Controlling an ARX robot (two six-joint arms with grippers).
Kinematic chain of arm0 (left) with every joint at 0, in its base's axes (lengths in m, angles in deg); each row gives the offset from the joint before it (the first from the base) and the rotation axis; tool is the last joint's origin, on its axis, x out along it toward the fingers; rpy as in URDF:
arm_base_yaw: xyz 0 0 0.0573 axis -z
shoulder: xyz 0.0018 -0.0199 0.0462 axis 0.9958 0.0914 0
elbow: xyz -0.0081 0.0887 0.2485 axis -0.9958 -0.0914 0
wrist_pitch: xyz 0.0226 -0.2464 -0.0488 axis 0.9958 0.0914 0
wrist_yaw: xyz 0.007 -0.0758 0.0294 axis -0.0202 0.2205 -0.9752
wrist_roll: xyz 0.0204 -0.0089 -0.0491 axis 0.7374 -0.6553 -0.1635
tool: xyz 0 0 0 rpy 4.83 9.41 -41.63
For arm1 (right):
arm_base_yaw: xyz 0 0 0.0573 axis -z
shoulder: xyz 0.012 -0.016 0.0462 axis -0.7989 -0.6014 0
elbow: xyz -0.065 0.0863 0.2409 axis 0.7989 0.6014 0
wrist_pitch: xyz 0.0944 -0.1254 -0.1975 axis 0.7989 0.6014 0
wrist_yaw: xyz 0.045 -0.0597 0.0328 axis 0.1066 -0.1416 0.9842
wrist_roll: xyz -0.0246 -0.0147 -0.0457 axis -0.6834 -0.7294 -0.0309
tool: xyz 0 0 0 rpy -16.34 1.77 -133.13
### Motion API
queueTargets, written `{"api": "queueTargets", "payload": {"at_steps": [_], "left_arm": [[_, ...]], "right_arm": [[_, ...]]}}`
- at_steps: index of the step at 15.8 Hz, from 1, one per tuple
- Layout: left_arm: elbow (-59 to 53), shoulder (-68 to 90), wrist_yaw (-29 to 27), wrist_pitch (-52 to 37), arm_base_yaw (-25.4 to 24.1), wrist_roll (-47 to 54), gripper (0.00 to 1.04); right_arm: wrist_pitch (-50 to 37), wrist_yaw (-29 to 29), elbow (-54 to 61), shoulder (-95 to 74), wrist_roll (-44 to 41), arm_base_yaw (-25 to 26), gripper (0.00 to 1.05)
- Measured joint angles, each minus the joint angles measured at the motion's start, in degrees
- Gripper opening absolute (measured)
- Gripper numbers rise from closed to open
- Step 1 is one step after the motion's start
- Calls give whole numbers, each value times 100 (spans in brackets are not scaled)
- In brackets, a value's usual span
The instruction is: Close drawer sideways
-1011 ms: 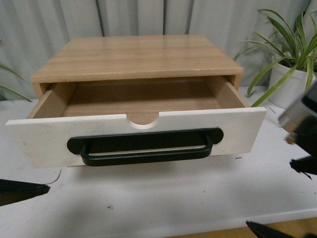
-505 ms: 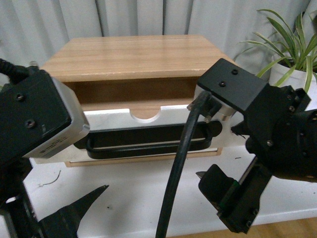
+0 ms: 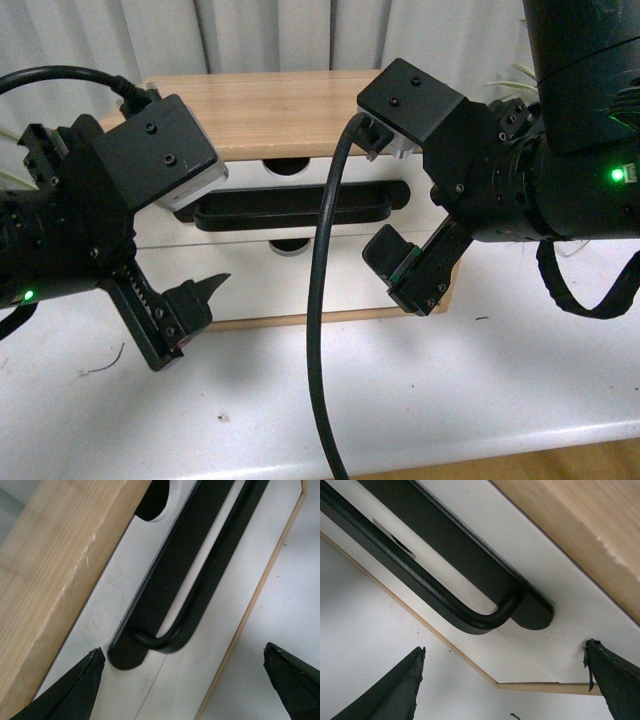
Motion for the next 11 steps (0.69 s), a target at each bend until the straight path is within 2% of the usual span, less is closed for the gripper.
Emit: {"api": "queueTargets", "payload": {"at_steps": [5, 8, 11], "left_arm": [[111, 4, 24, 39, 13, 13, 98], [-942, -1384, 361, 345, -197, -415, 98], [-1974, -3585, 748, 1438, -828, -1397, 98]], "right_arm": [[-87, 116, 81, -81, 313, 39, 98], [101, 131, 1032, 1384, 769, 389, 98], [417, 87, 2483, 3436, 1720, 859, 98]]}}
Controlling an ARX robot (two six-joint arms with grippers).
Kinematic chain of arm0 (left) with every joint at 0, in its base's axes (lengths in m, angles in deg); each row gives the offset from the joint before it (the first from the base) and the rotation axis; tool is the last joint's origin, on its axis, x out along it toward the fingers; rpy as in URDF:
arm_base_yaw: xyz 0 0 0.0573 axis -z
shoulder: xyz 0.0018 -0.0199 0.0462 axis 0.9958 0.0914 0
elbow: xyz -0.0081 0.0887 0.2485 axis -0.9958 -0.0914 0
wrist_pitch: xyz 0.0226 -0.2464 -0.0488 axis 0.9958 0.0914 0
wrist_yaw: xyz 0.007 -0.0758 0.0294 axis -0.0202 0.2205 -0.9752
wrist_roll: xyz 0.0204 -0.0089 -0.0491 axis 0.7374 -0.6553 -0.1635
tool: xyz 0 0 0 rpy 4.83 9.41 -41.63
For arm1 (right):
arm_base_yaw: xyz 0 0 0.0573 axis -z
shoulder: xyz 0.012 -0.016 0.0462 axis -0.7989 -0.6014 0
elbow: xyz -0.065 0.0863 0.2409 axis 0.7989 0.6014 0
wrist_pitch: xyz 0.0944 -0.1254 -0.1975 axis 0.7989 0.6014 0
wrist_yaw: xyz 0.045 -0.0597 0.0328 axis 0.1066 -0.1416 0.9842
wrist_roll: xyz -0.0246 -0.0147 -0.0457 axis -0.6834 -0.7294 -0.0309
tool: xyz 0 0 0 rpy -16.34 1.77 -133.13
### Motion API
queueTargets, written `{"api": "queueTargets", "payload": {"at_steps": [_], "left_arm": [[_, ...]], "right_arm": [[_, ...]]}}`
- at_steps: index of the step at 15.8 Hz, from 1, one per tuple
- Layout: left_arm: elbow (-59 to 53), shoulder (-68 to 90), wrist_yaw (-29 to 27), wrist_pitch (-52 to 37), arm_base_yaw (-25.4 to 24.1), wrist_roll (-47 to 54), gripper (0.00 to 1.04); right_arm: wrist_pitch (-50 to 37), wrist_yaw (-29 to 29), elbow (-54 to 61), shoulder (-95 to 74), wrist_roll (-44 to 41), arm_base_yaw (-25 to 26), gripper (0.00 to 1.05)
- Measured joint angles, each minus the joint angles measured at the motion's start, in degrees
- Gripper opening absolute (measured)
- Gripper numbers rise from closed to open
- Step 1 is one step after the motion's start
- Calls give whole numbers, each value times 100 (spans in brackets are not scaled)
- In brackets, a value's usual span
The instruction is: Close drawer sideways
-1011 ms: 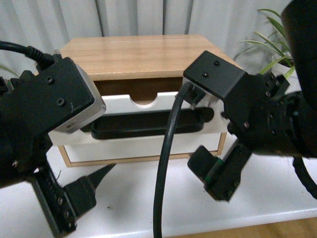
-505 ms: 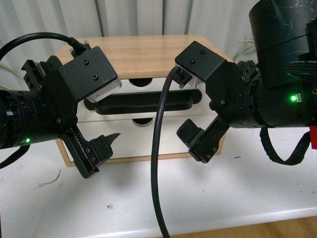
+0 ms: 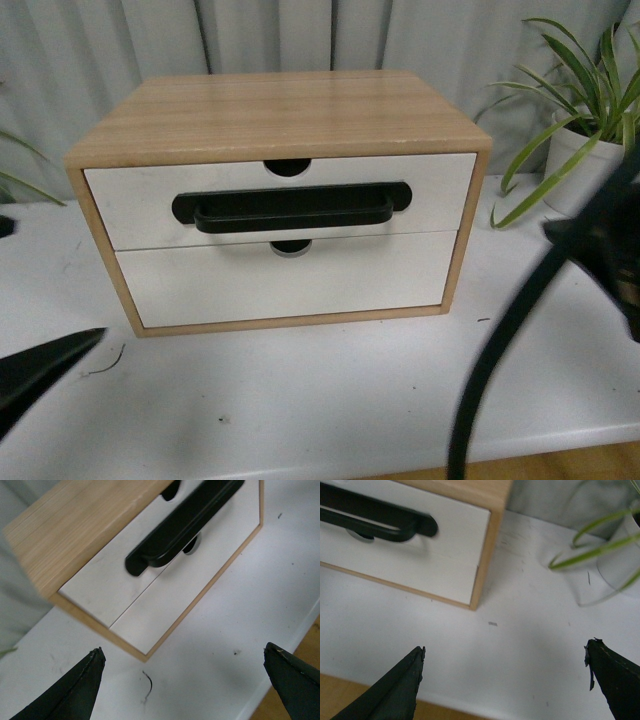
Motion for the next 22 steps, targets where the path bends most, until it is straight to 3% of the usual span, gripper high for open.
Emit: {"api": "queueTargets", "payload": {"at_steps": [4, 5, 7, 8, 9, 10, 11, 15, 17, 18, 19, 22], "left_arm": [[-446, -3265, 798, 1641, -1755, -1725, 98], [-632, -3641, 1139, 1582, -2391, -2321, 98], [-798, -3735, 1438, 1679, -3126, -3110, 98], [-817, -3720, 1473, 1668, -3158, -3451, 98], [-817, -3738, 1493, 1622, -3132, -3624, 98], [-1128, -4009, 715, 789, -2802, -3486, 85], [-1344, -4371, 101, 804, -2352, -3370, 69], [-1523, -4861, -763, 1115, -1633, -3344, 26], [-1587, -5088, -1029, 1268, -1335, -3346, 1], [-1600, -5602, -1641, 2013, -839, -3329, 2], [-1779, -6179, -1727, 2162, -492, -3300, 2], [-1786, -6159, -1851, 2138, -568, -3305, 2]], "right_arm": [[1185, -542, 1318, 3147, 1165, 367, 98], [1329, -748, 1532, 3803, 1488, 365, 98], [1432, -1182, 1692, 4325, 1834, 323, 98], [1399, -1211, 1692, 4315, 1954, 326, 98], [1421, -1211, 1694, 4284, 2022, 326, 98], [490, -1224, 1980, 4365, 1926, 339, 91], [-190, -1132, 2374, 4640, 1738, 435, 76], [-74, -442, 2680, 5136, 1606, 1268, 32], [46, -369, 2791, 5386, 1604, 1233, 7], [140, -369, 2852, 5539, 1582, 1233, 2], [232, -363, 2885, 5650, 1582, 1233, 2], [382, -367, 3086, 6017, 1580, 1233, 2]]}}
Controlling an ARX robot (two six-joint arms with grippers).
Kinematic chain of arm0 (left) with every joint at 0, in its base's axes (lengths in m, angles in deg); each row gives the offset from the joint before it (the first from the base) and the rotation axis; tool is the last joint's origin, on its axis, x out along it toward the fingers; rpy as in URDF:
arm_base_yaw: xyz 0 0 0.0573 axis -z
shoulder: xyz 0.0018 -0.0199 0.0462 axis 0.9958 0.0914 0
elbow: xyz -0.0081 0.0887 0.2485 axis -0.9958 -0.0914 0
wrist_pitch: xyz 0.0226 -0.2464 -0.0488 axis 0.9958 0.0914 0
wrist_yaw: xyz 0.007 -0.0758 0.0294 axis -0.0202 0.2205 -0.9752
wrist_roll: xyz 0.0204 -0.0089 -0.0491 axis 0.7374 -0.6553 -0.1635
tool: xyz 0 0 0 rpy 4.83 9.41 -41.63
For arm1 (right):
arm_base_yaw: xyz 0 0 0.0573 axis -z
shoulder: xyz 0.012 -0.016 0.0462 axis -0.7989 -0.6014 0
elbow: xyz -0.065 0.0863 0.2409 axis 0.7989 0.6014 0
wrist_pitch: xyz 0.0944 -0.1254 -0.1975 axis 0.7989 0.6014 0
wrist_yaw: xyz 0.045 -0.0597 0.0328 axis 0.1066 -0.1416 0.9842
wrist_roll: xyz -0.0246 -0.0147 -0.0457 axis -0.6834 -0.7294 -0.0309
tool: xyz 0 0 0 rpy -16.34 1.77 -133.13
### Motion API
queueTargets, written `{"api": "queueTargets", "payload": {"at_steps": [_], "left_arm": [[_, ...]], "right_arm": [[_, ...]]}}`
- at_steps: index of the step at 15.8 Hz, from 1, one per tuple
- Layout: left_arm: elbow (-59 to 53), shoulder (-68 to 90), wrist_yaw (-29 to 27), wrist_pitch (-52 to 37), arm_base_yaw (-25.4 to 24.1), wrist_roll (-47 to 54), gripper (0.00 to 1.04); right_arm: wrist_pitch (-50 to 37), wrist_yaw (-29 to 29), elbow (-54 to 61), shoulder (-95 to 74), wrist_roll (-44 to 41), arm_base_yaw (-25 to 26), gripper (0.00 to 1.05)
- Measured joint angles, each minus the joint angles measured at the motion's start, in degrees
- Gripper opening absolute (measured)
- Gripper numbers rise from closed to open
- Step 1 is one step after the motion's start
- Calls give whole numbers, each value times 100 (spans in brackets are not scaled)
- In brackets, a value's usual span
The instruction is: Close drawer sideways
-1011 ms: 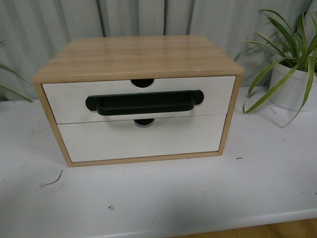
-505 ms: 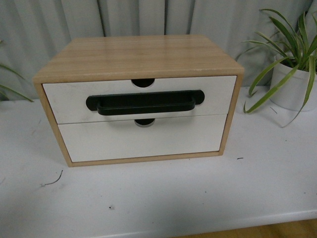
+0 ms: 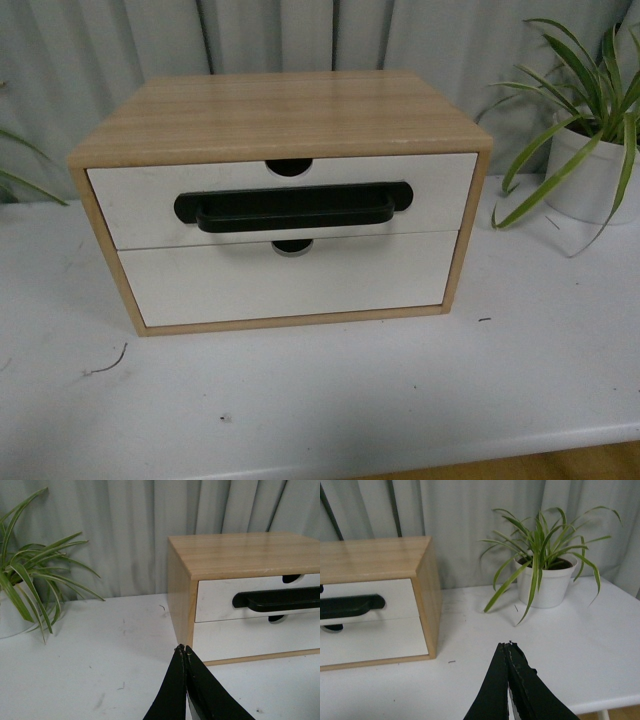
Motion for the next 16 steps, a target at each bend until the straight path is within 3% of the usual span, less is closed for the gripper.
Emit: {"api": "queueTargets", "payload": {"at_steps": [3, 4, 13, 14, 16], "left_arm": [[0, 0, 4, 0, 0, 0, 2], [0, 0, 2, 2, 0, 0, 2], [0, 0, 4, 0, 0, 0, 2], [0, 0, 4, 0, 0, 0, 7], [0, 0, 4, 0, 0, 0, 30]], "right_arm": [[284, 0, -2, 302, 0, 0, 2], [1154, 0, -4, 960, 0, 0, 2], [1126, 0, -4, 1156, -7, 0, 3], [1126, 0, -4, 1156, -9, 0, 13], [1126, 0, -4, 1156, -7, 0, 36]]}}
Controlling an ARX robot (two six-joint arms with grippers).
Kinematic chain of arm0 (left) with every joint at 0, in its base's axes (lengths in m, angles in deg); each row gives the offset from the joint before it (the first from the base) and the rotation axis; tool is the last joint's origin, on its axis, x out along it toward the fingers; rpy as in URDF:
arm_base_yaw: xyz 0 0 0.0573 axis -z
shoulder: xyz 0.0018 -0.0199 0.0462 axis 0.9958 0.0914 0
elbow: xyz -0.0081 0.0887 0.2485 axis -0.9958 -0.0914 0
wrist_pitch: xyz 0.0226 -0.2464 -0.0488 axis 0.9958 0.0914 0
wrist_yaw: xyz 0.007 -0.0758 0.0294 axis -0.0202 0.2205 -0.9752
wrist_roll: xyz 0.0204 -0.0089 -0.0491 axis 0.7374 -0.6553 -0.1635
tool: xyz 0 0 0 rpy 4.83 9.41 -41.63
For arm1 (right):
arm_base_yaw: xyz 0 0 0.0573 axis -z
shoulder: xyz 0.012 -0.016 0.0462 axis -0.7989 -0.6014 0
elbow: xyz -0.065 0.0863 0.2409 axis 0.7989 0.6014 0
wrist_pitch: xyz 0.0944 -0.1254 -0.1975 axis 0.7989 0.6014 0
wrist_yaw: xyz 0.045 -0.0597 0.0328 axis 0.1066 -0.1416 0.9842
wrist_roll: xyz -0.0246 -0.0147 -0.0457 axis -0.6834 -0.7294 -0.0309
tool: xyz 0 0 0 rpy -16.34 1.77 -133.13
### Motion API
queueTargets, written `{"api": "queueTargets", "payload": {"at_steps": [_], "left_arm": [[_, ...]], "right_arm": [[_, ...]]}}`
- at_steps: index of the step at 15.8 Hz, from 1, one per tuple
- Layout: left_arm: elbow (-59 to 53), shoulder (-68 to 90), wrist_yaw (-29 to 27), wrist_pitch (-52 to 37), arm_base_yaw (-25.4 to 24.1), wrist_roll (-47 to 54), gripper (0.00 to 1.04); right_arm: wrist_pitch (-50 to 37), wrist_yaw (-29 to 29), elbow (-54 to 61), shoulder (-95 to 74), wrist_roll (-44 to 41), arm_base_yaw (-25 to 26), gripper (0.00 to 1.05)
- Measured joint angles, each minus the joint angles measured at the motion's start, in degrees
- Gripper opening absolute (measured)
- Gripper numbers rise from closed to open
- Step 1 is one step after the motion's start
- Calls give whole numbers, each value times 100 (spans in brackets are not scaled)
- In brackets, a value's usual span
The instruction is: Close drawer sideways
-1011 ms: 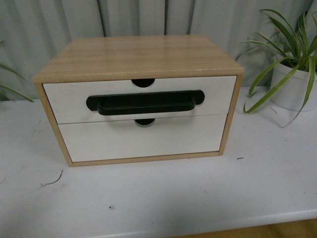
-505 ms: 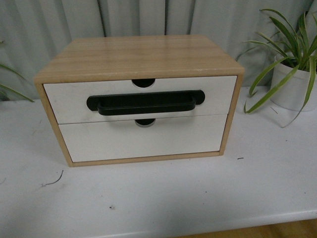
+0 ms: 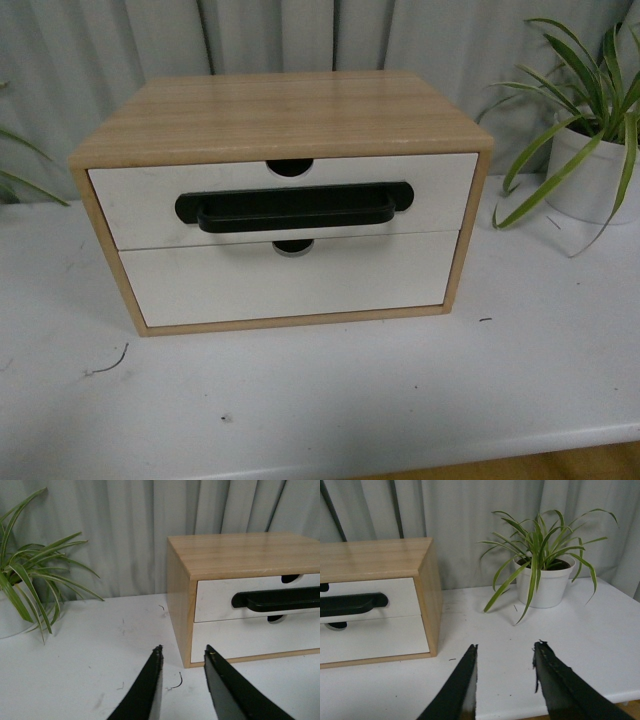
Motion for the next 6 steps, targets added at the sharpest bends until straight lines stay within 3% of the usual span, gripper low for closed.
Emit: {"api": "queueTargets", "payload": {"at_steps": [2, 3, 5, 6], "left_arm": [[0, 0, 0, 0, 0, 0, 54], [0, 0, 0, 0, 0, 0, 70], [0, 0, 0, 0, 0, 2, 99], [0, 0, 0, 0, 0, 2, 97]], "right_arm": [[0, 0, 0, 0, -2, 0, 60], [0, 0, 0, 0, 0, 0, 77], [0, 0, 0, 0, 2, 0, 100], [0, 0, 0, 0, 2, 0, 98]]}}
